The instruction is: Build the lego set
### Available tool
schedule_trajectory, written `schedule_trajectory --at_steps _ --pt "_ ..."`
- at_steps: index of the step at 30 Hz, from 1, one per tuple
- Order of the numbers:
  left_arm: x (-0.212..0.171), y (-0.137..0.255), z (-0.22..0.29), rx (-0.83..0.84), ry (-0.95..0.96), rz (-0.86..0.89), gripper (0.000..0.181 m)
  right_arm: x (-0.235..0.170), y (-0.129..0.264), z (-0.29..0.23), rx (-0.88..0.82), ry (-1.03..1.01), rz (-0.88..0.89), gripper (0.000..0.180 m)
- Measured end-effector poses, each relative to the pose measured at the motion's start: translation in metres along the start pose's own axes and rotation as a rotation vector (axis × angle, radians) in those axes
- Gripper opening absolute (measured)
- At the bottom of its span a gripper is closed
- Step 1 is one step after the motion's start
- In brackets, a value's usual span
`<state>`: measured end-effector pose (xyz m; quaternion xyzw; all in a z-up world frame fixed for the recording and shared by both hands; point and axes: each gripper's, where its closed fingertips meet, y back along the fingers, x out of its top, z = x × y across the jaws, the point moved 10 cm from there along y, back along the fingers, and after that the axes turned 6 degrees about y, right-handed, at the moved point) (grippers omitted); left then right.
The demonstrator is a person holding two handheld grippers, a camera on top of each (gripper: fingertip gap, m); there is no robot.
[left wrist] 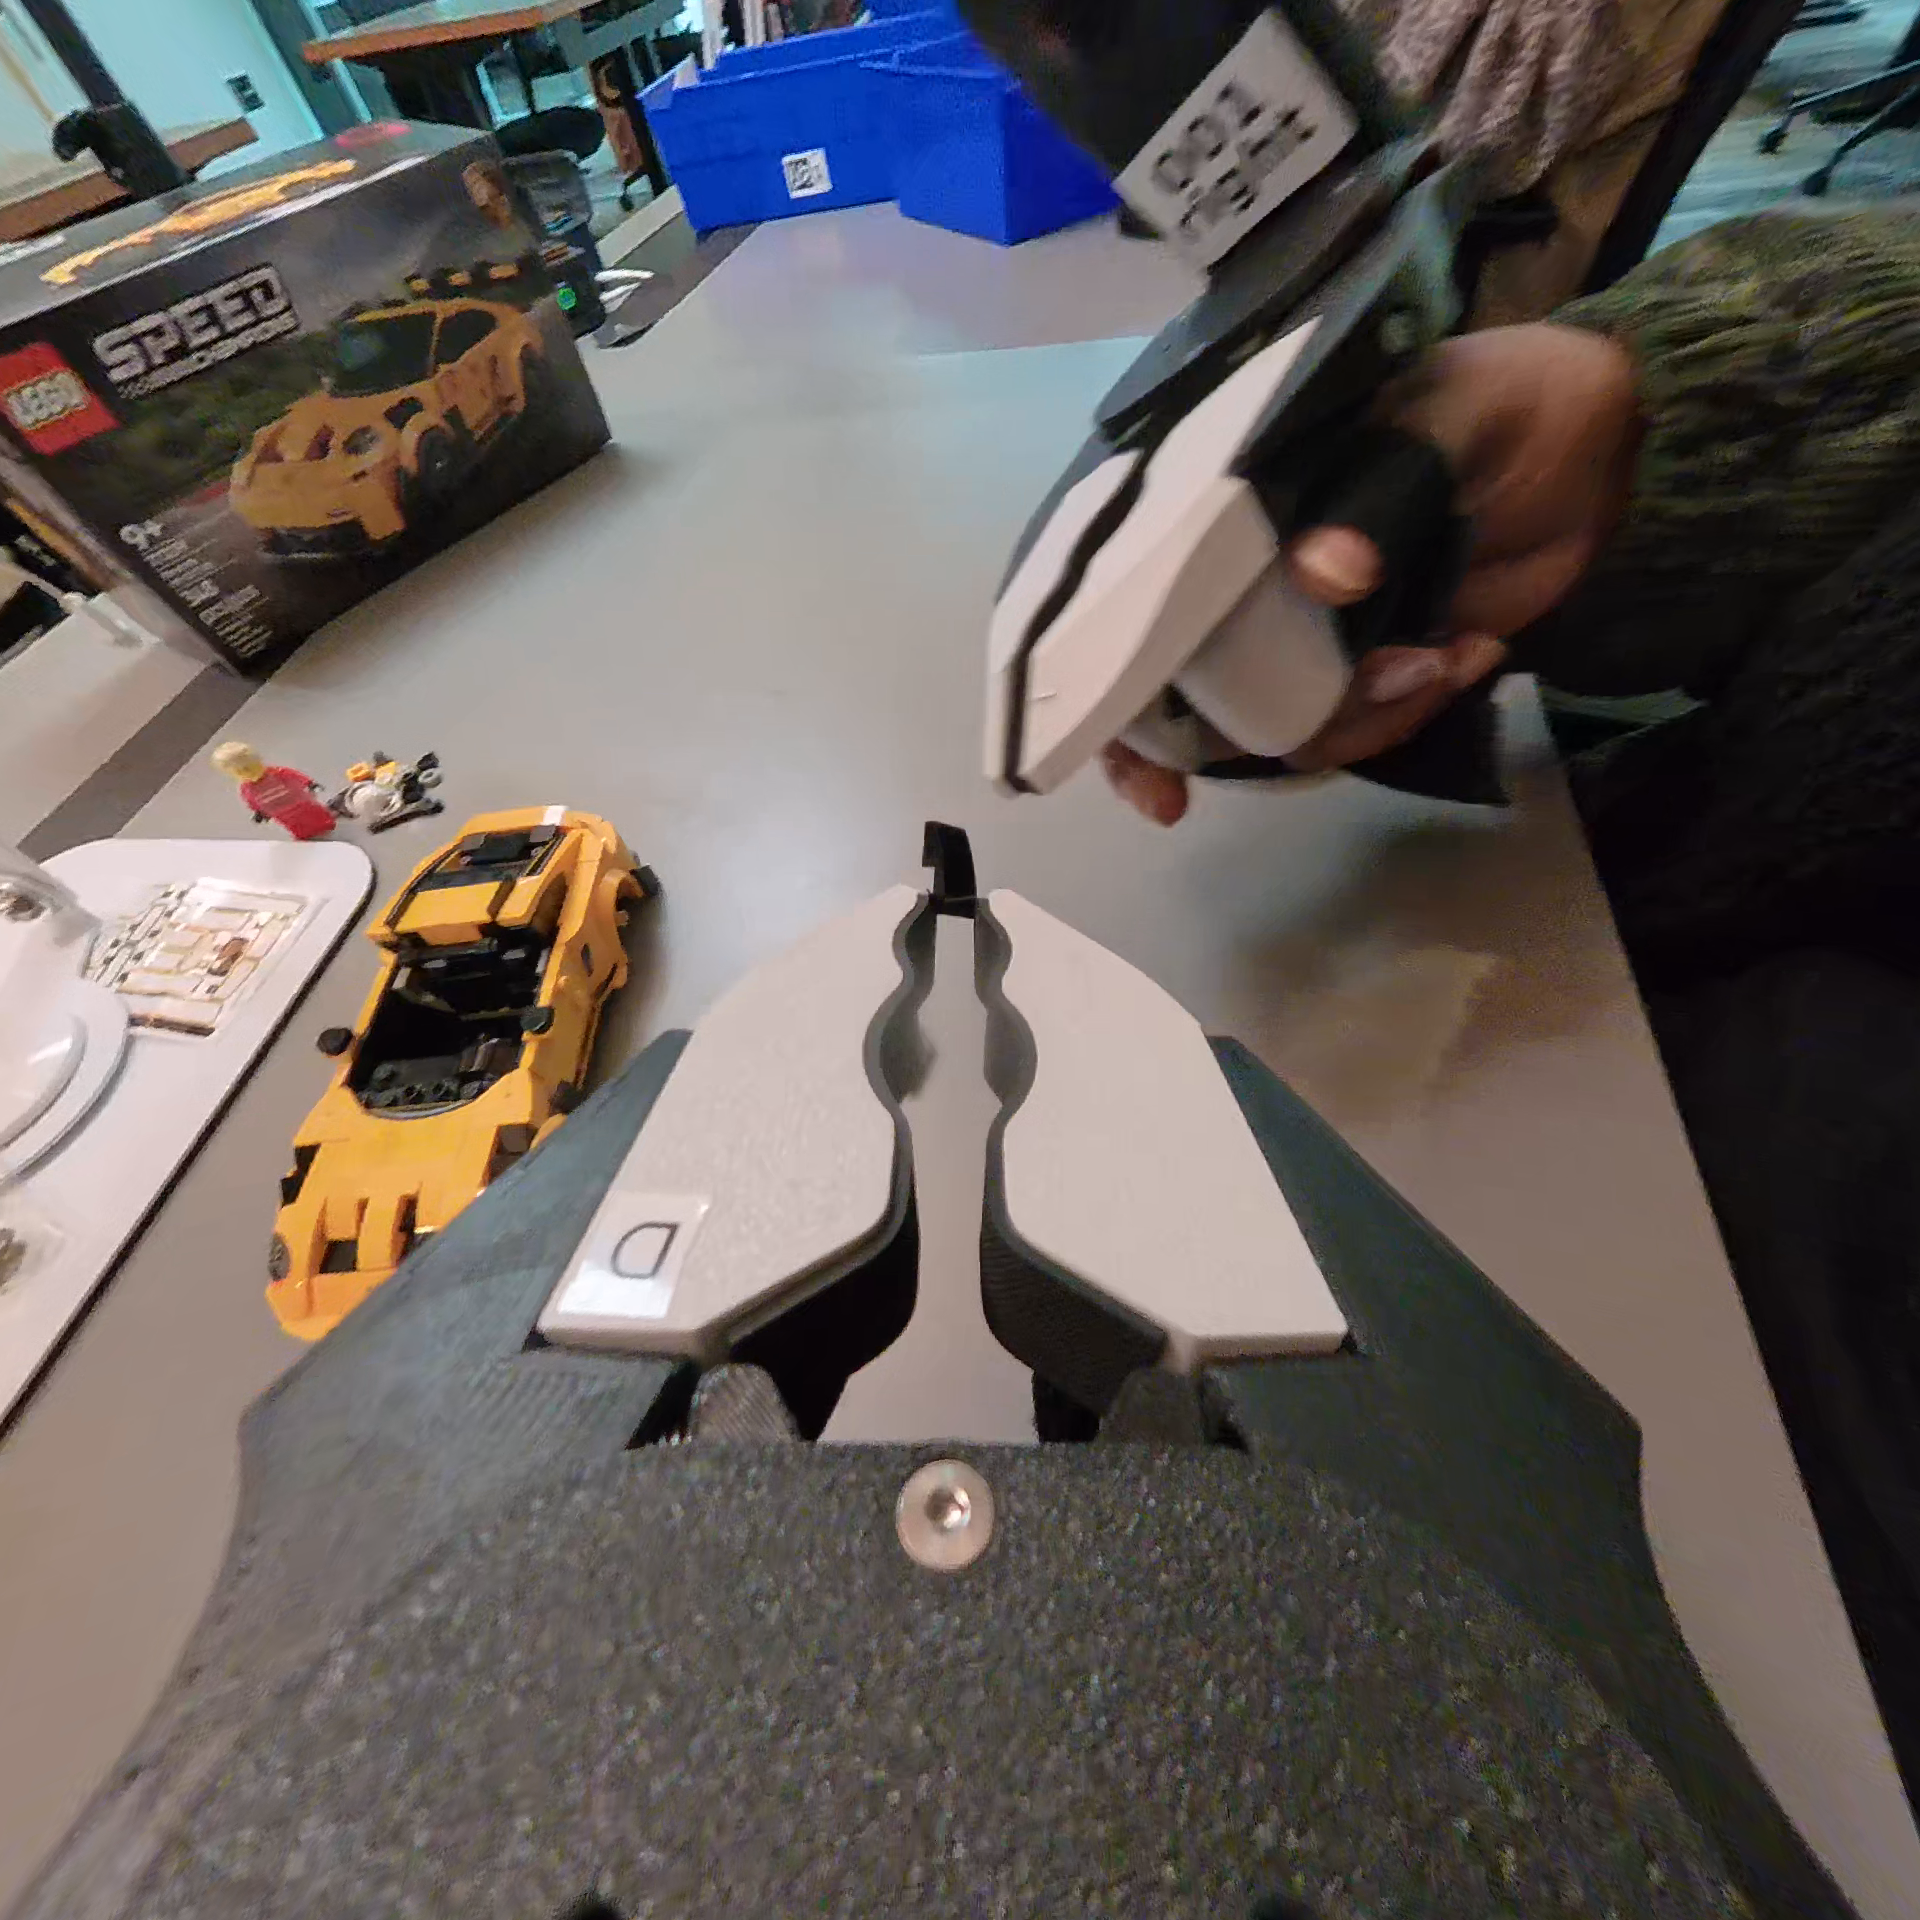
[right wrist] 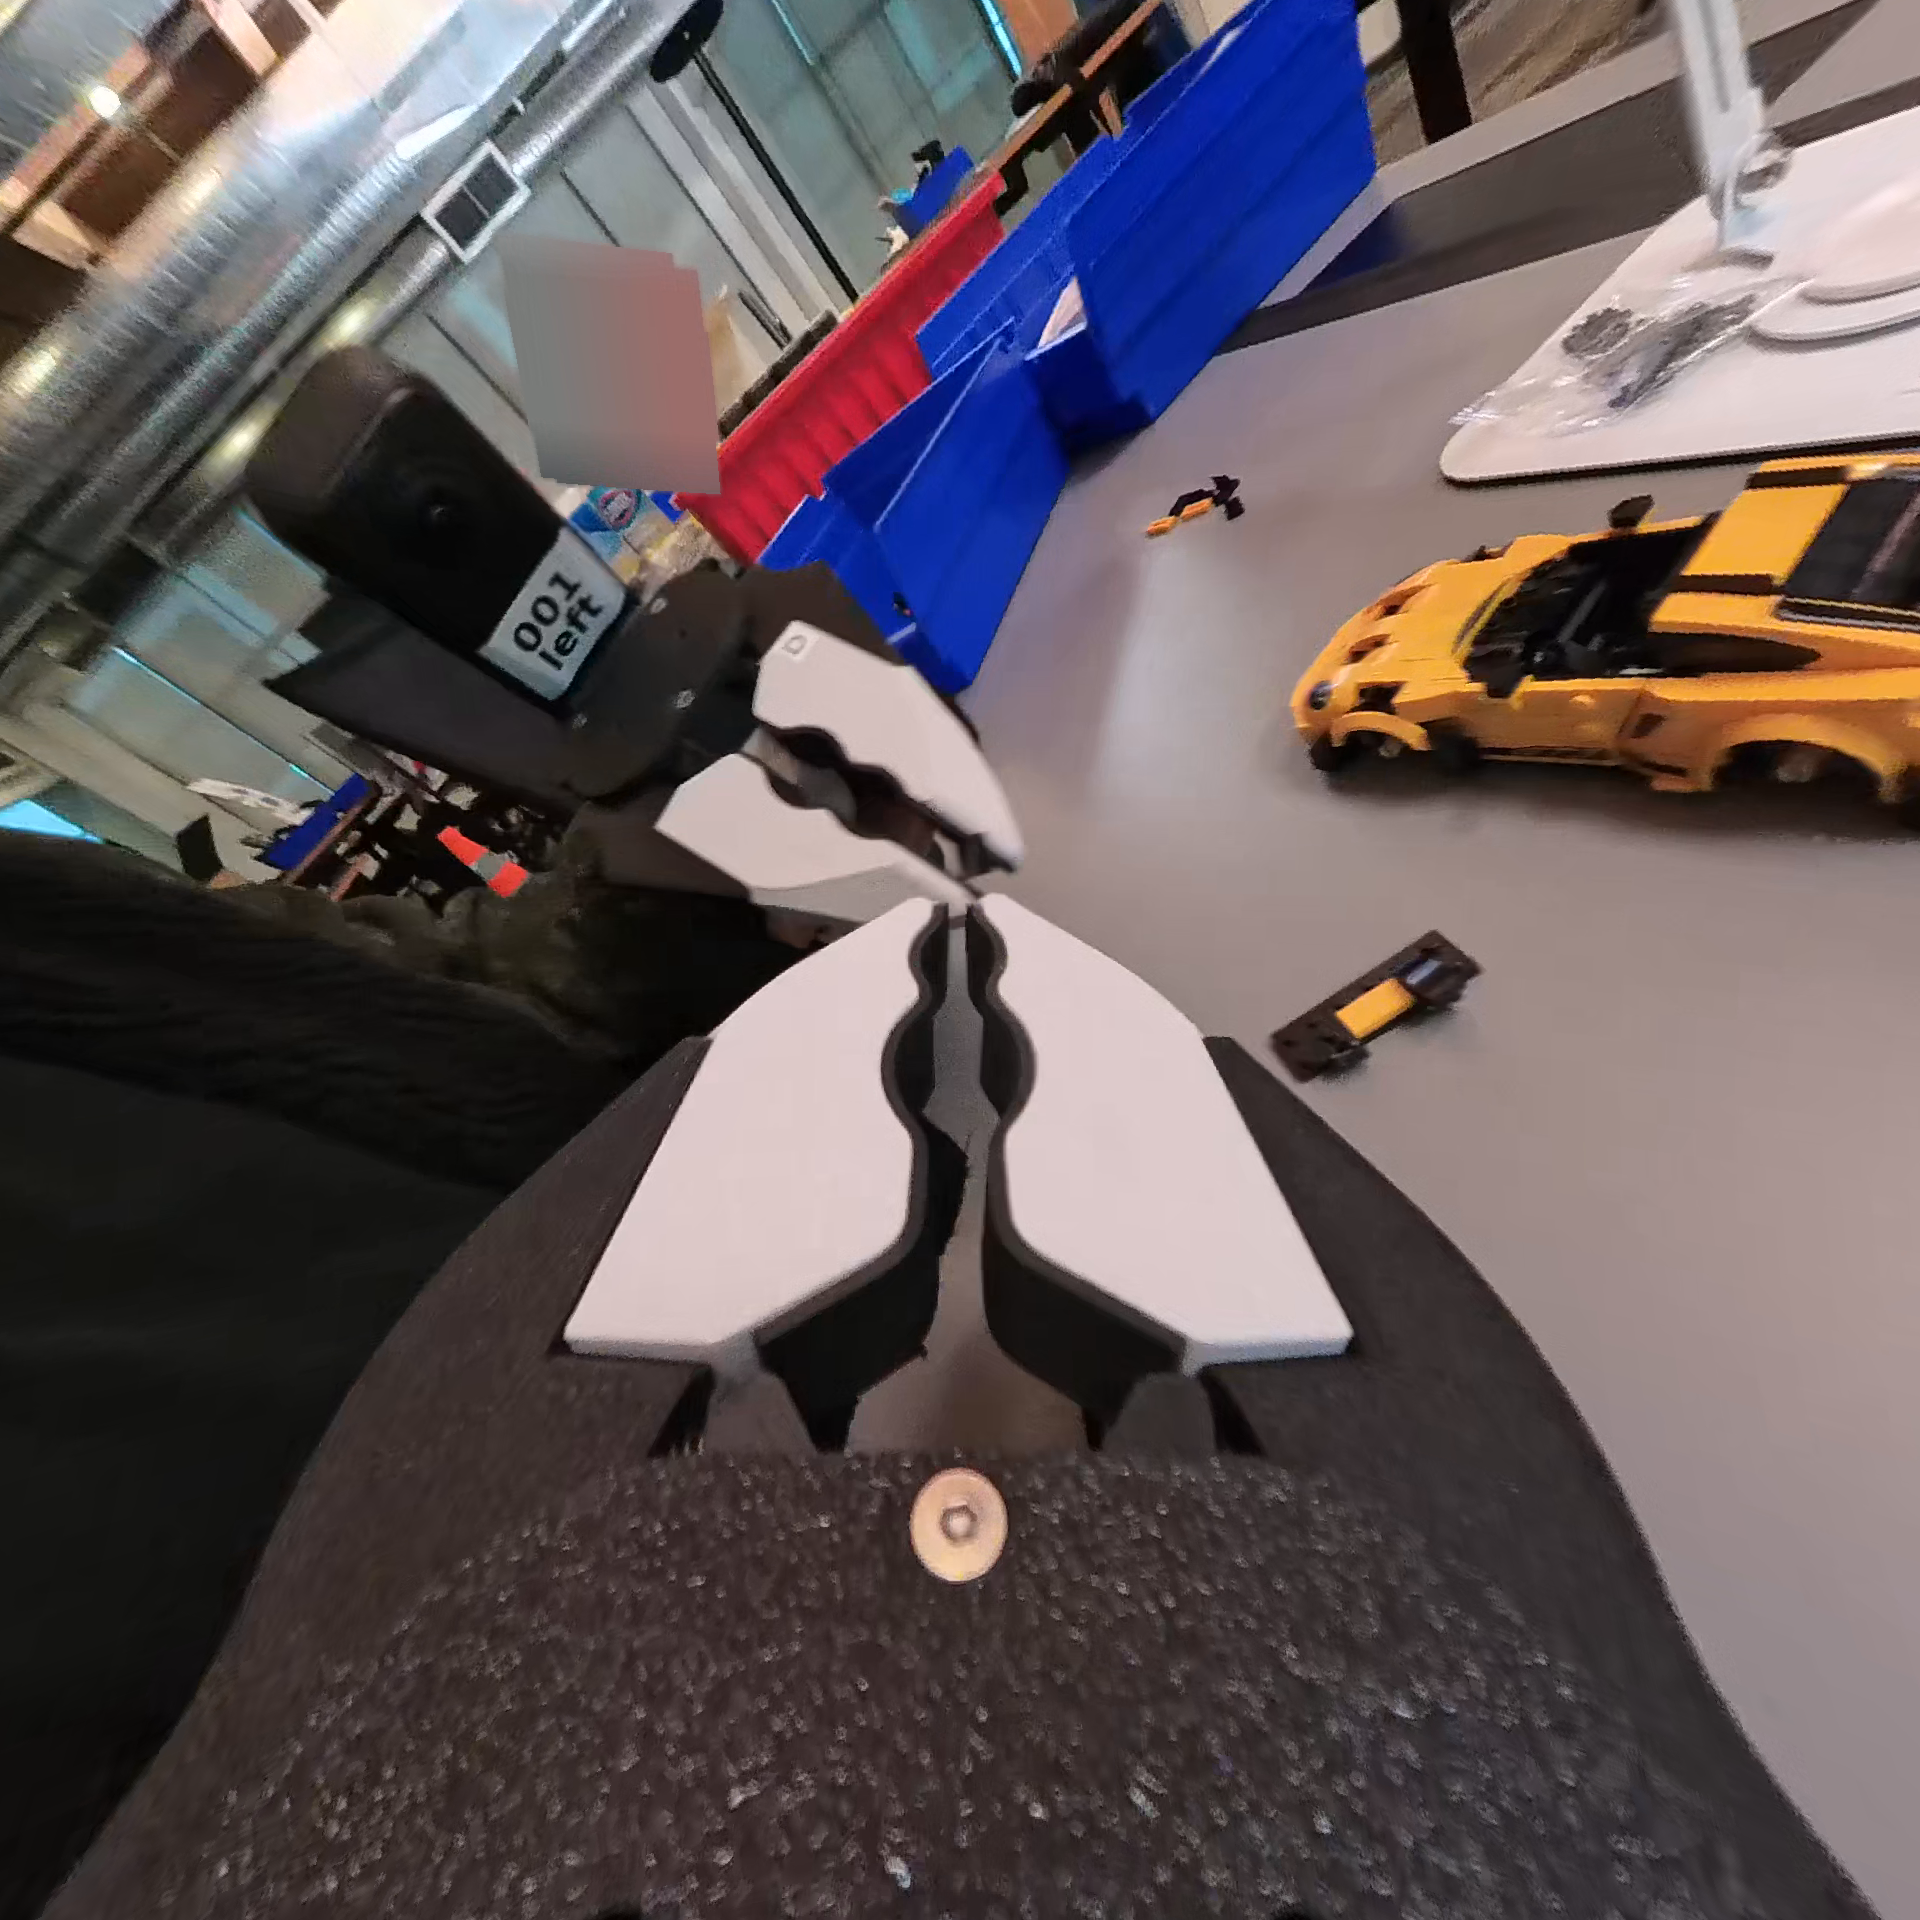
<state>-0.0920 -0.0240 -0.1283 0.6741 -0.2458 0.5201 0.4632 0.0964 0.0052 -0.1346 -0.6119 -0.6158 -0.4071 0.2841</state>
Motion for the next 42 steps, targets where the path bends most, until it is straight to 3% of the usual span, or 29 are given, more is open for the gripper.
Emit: schedule_trajectory --at_steps 4,12,24,32,37,42 --pt "-0.001 -0.003 0.002 0.067 -0.050 -0.029 0.007 -0.005 -0.011 -0.013 -0.034 -0.042 0.036 0.011" --pt "0.001 -0.006 0.013 0.176 -0.214 -0.036 0.006 -0.009 -0.016 0.002 -0.107 -0.180 0.113 0.010" --pt "0.004 -0.006 0.025 0.337 -0.438 0.008 0.004 -0.014 -0.018 0.007 0.069 -0.459 0.223 0.014" --pt "0.002 -0.009 0.025 0.346 -0.421 -0.005 0.003 -0.015 -0.018 0.009 0.057 -0.443 0.257 0.008" --pt "0.001 -0.008 0.018 0.247 -0.288 0.010 0.006 -0.004 -0.011 0.011 0.009 -0.279 0.126 0.008" --pt "-0.006 -0.004 -0.007 0.188 -0.082 -0.040 0.009 0.017 -0.009 0.022 -0.192 0.146 -0.367 0.007"
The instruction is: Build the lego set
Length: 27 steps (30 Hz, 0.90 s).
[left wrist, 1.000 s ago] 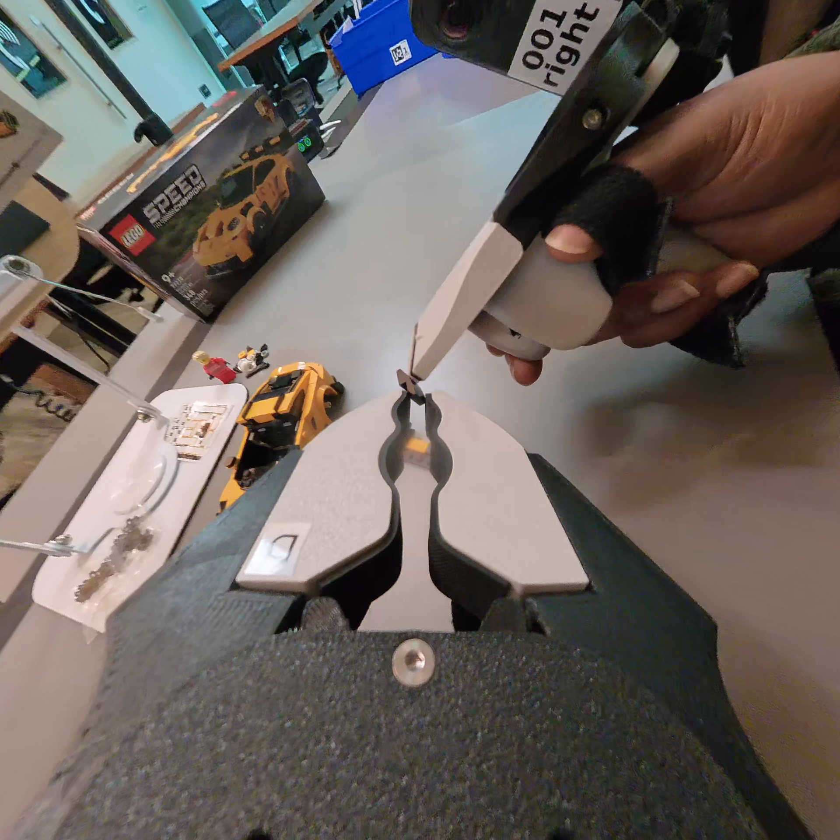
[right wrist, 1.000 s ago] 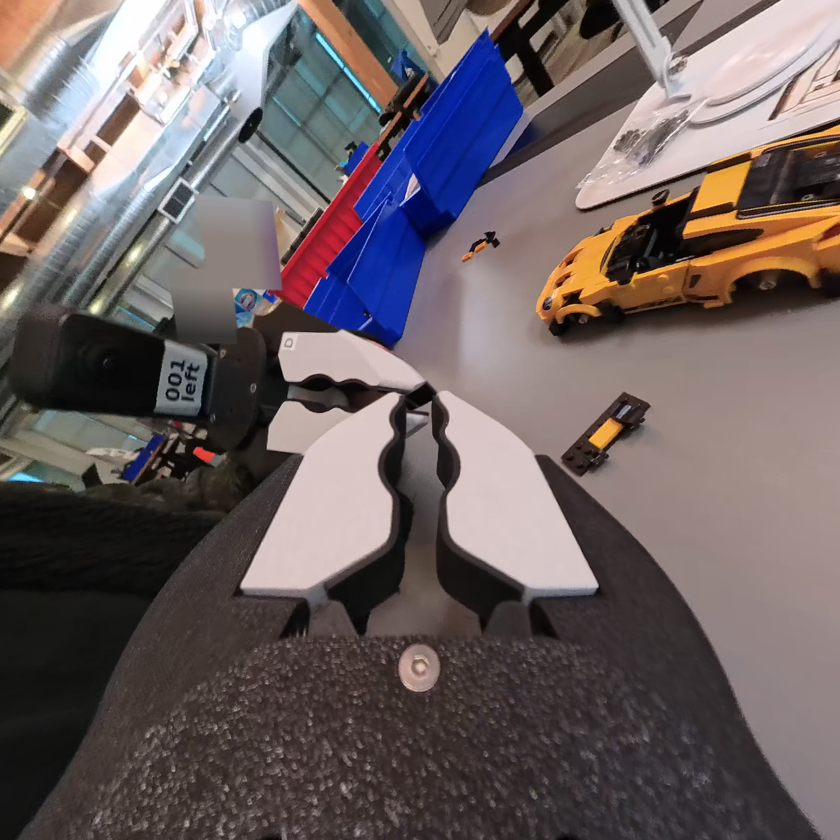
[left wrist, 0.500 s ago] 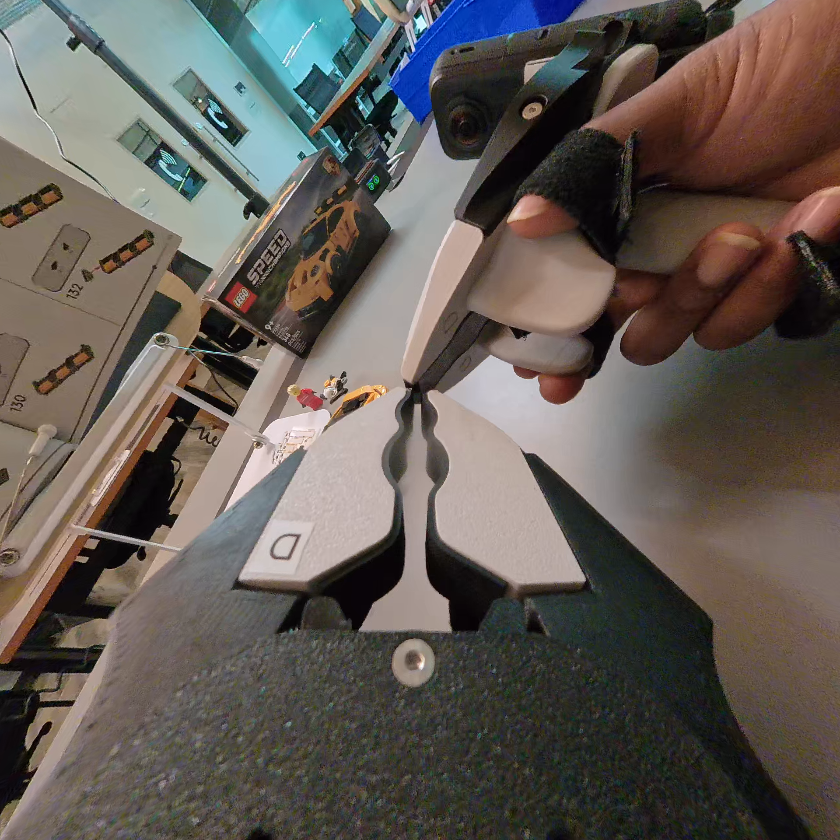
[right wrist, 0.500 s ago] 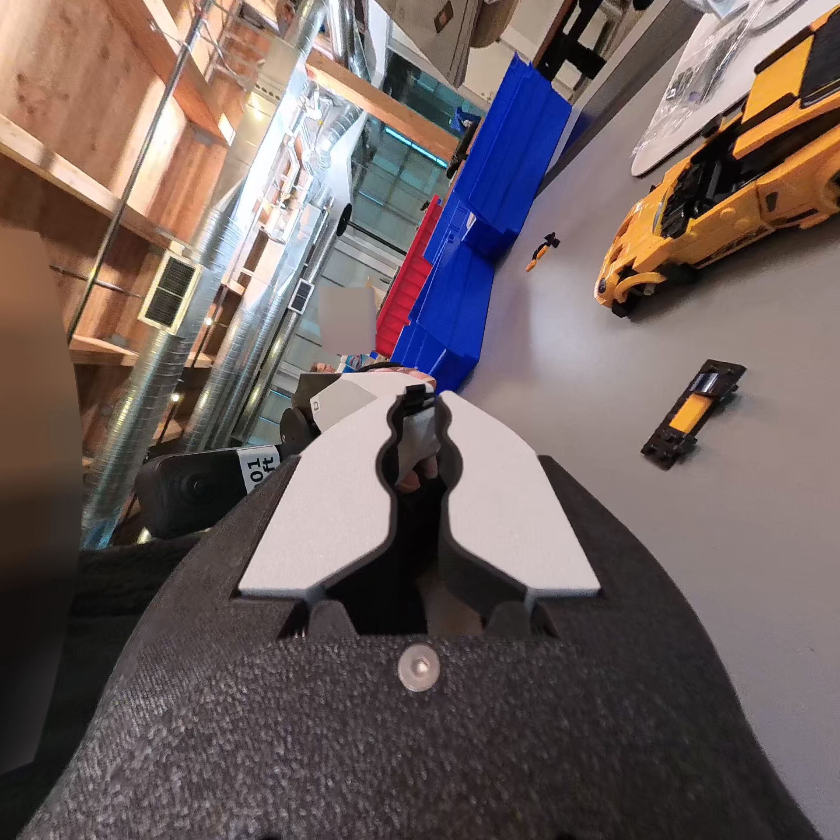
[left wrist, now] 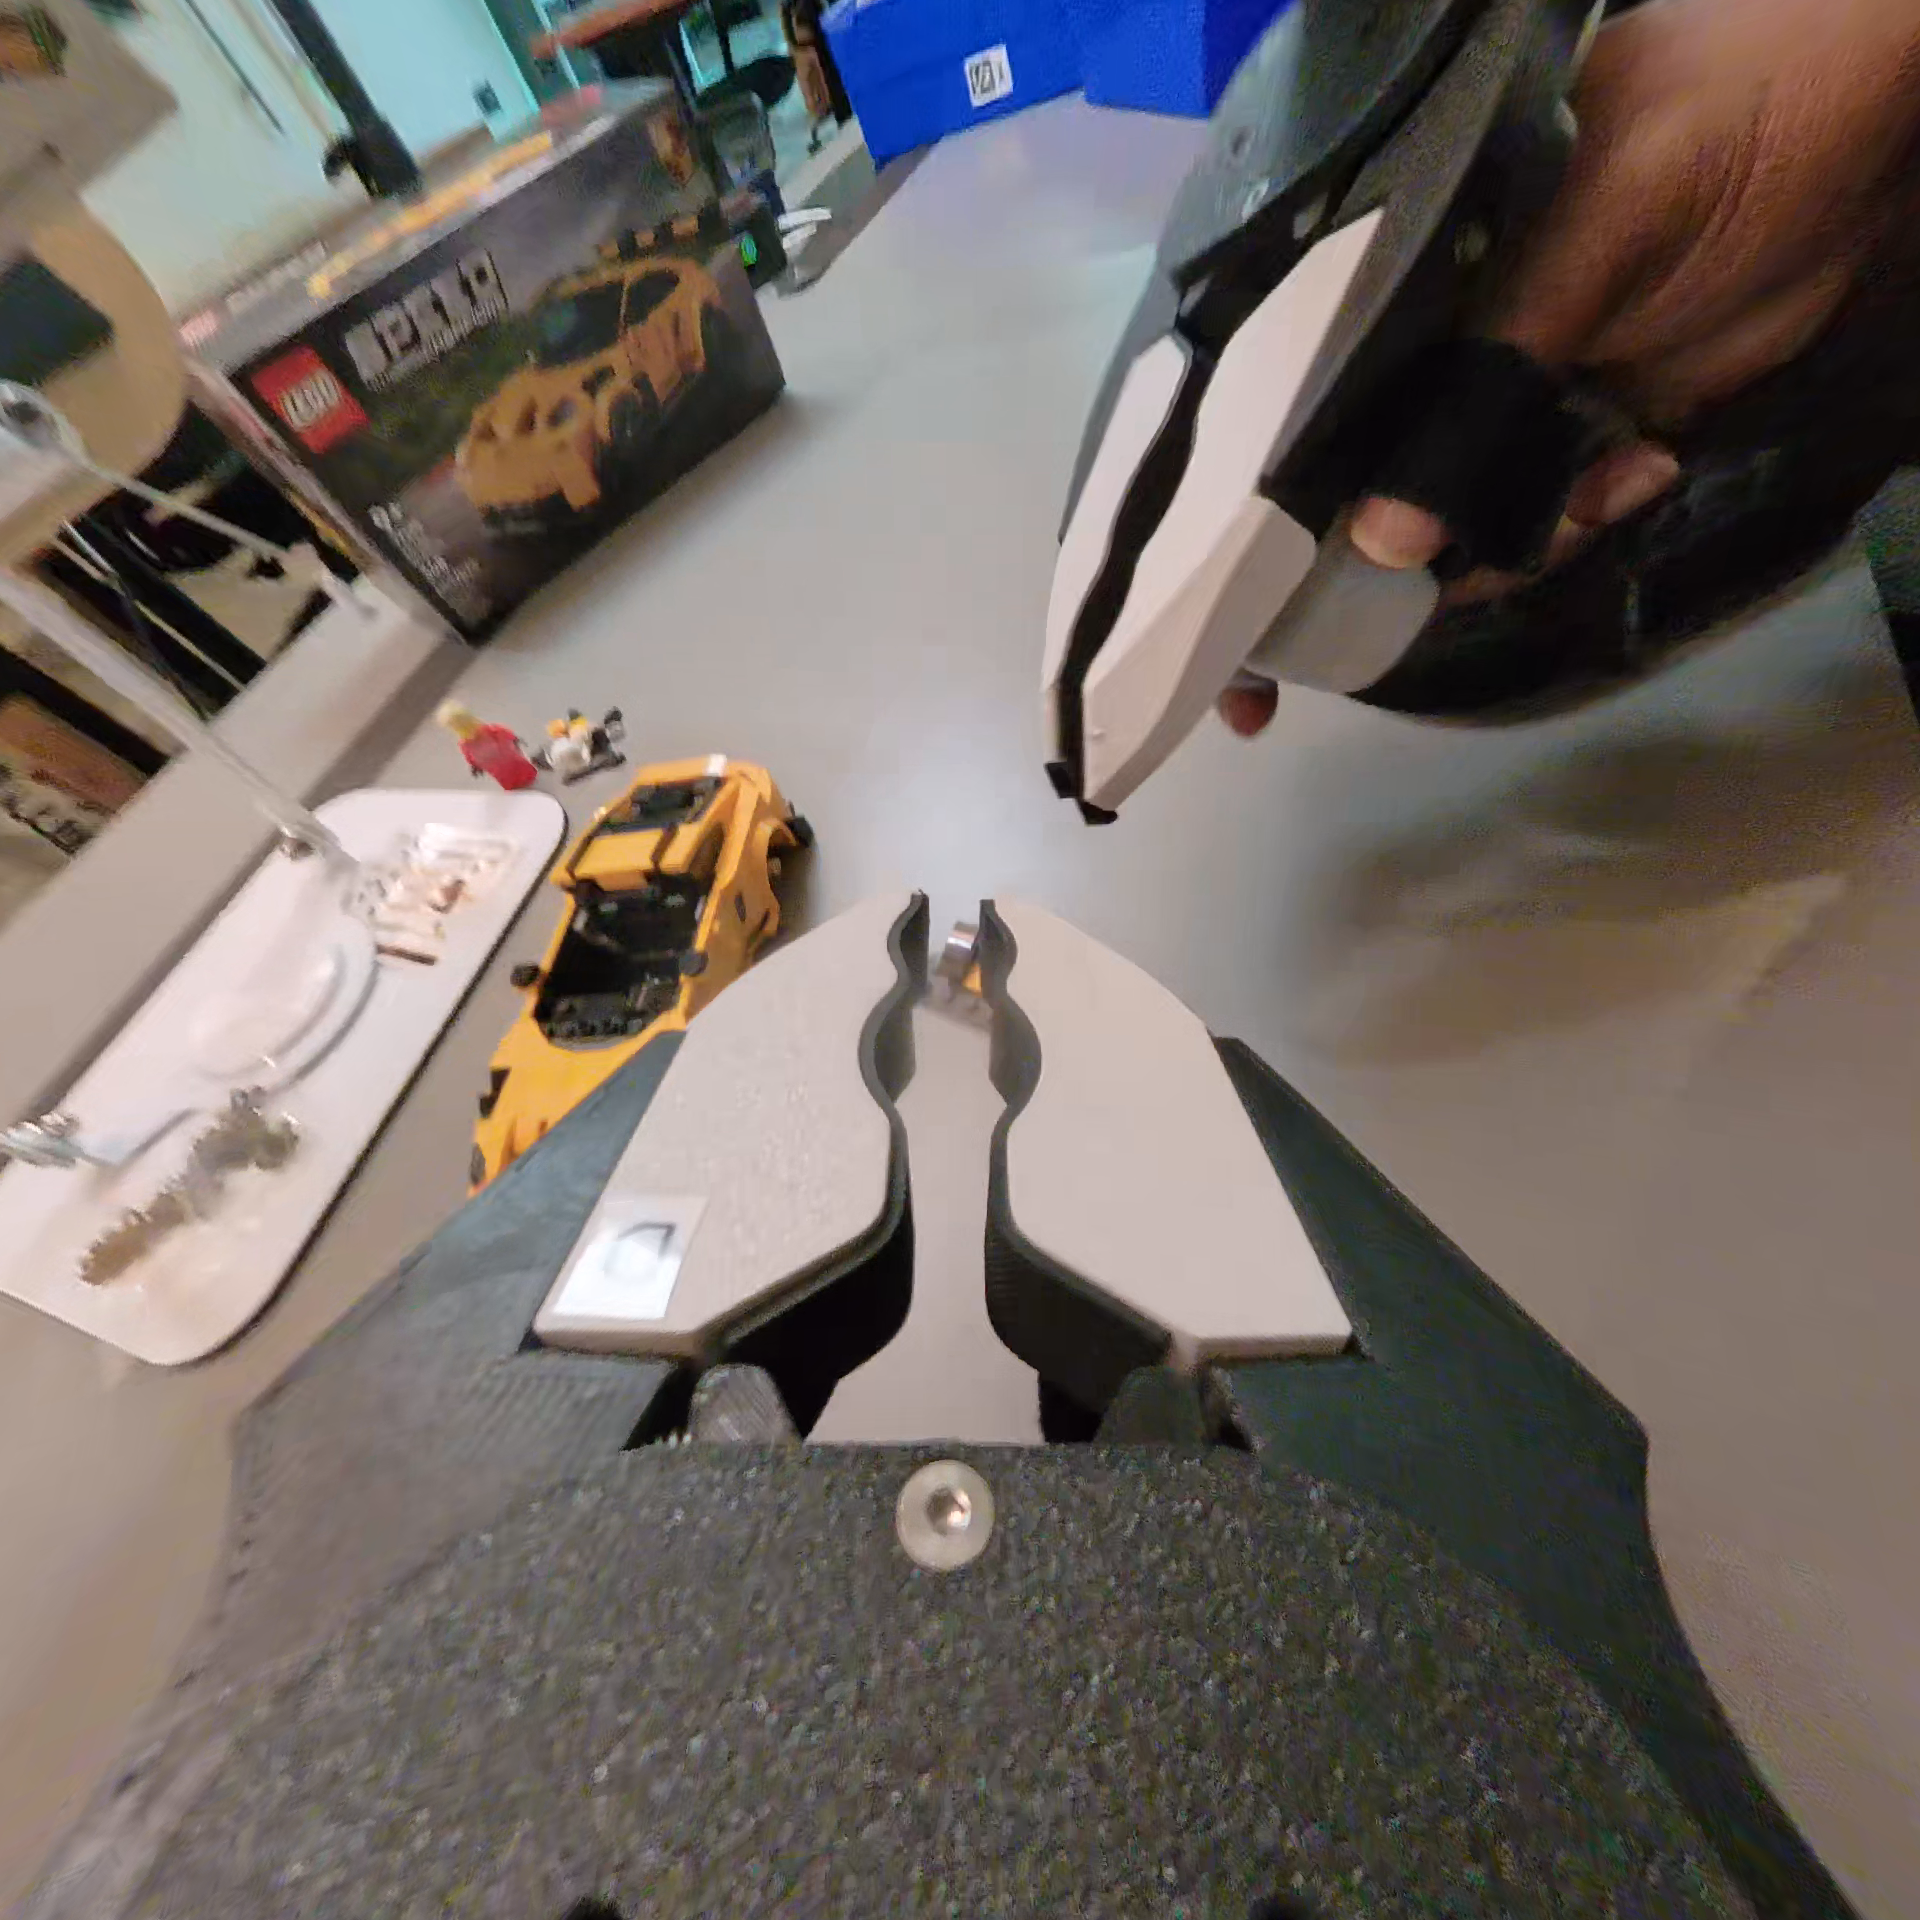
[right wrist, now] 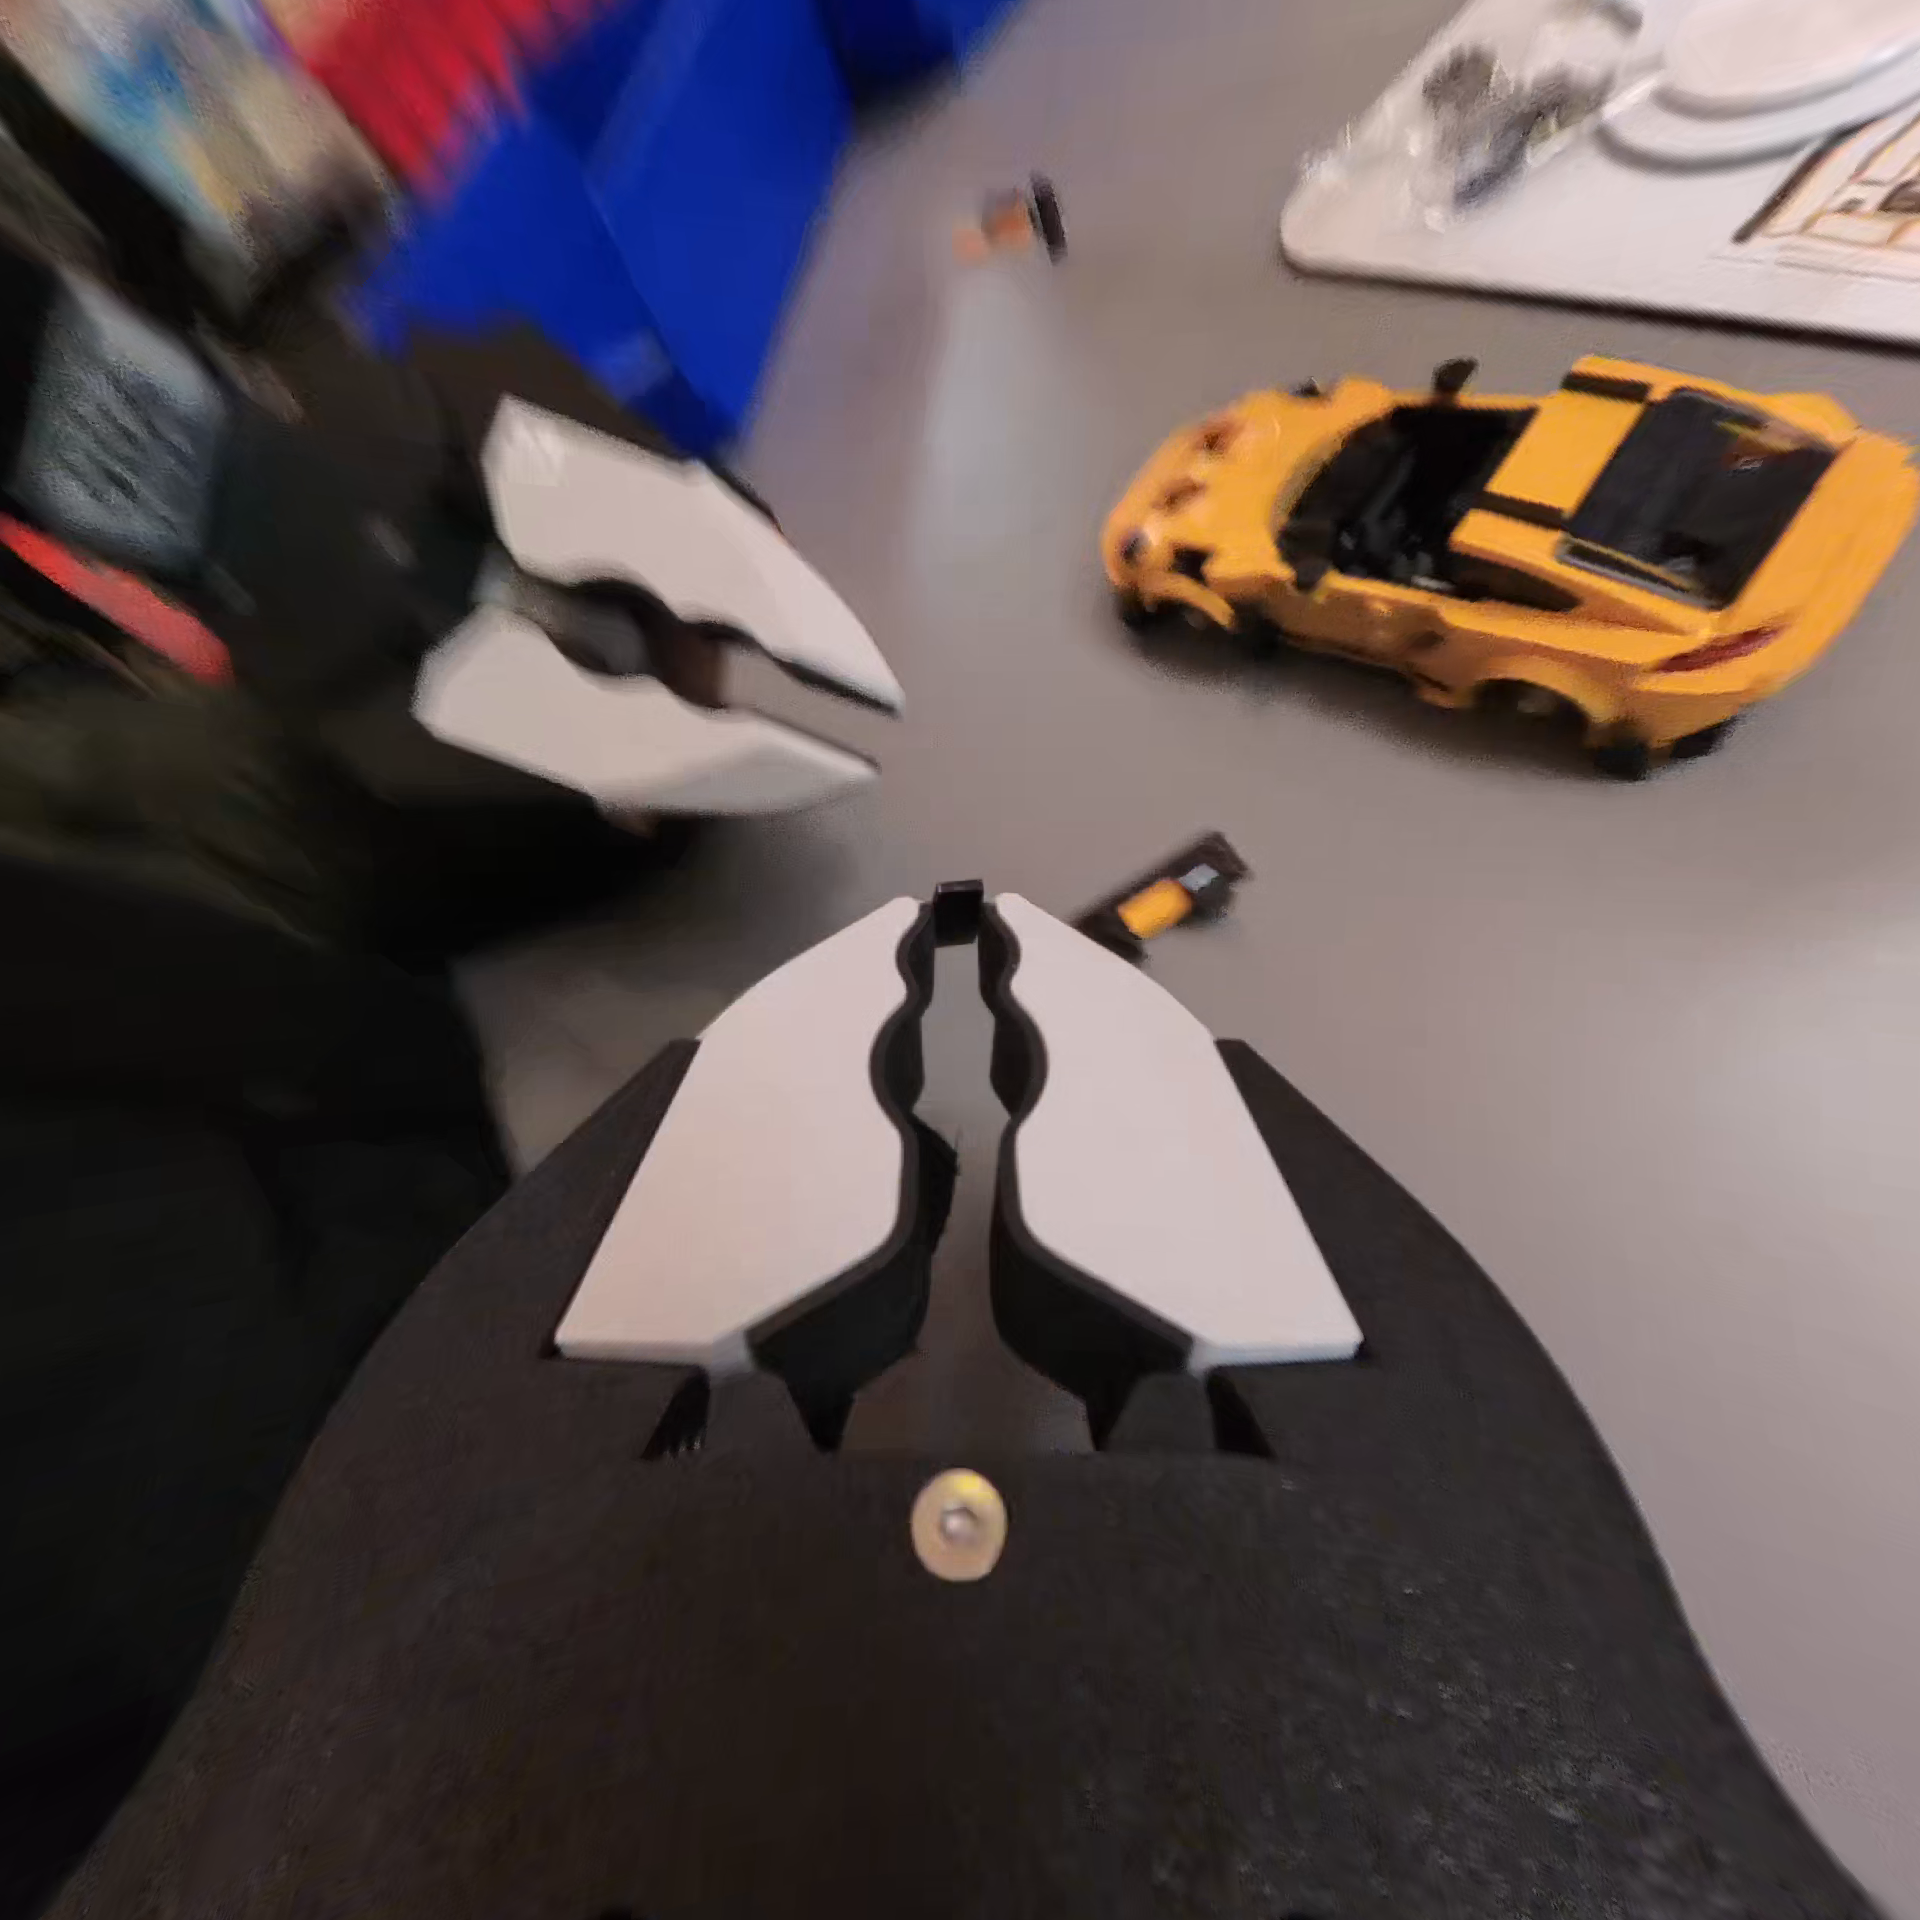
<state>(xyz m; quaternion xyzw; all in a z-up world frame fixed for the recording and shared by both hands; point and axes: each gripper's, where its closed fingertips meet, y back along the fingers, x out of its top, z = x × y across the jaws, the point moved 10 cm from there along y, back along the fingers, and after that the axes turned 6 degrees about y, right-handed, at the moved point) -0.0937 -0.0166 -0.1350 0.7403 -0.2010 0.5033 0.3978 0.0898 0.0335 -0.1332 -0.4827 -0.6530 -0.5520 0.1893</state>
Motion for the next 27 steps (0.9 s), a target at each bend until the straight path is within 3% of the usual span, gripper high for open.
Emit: schedule_trajectory --at_steps 4,9,17,27 --pt "-0.009 -0.003 -0.011 -0.013 0.058 -0.077 0.007 0.009 -0.020 0.010 -0.080 0.279 -0.375 0.007" --pt "-0.017 -0.005 -0.014 -0.011 0.058 -0.156 0.006 0.016 -0.050 0.009 -0.073 0.424 -0.593 0.007" --pt "-0.020 -0.004 -0.019 -0.022 0.064 -0.197 0.004 0.023 -0.066 0.009 -0.073 0.485 -0.712 0.007" --pt "-0.023 -0.006 -0.015 -0.048 0.043 -0.226 0.005 0.023 -0.068 0.009 -0.072 0.498 -0.715 0.008"
